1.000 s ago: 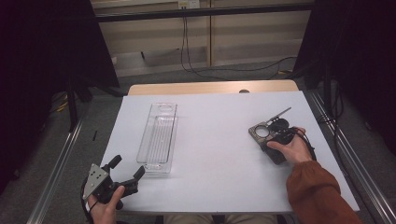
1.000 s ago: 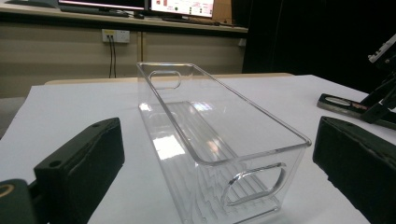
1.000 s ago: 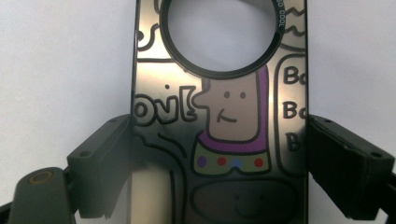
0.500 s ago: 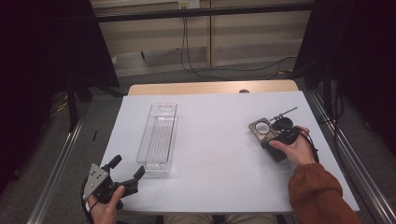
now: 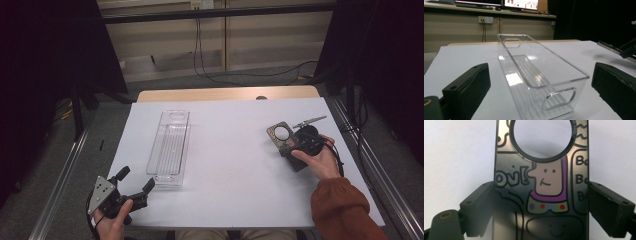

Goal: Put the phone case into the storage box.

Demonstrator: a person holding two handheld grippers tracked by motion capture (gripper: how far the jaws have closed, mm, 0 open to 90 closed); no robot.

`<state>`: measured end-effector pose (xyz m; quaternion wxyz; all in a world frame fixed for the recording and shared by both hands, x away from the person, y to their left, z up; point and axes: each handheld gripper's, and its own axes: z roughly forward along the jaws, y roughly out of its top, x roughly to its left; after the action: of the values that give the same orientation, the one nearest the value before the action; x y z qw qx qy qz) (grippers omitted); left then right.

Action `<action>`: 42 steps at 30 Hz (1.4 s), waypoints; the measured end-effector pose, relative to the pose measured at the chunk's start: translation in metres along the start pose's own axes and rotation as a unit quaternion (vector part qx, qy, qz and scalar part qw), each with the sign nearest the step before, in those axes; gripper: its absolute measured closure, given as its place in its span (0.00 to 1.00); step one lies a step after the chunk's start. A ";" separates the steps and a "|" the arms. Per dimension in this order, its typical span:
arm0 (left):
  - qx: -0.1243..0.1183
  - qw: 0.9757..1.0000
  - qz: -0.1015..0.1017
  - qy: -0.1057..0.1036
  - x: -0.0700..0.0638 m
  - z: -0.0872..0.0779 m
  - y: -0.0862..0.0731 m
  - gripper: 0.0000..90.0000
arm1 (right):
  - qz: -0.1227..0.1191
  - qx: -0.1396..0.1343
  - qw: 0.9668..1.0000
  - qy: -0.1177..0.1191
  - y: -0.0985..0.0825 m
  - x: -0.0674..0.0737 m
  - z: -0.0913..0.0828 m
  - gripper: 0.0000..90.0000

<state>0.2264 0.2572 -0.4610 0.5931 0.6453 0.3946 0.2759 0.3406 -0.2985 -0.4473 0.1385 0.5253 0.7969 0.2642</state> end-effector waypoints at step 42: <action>0.000 1.000 -0.015 0.001 0.001 0.001 0.002 0.02 | -0.052 -0.147 0.986 0.051 -0.011 0.017 -0.007 0.14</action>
<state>0.2276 0.2574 -0.4596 0.5968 0.6389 0.4051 0.2675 0.3217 -0.2888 -0.4468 0.1876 0.4426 0.7817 0.3973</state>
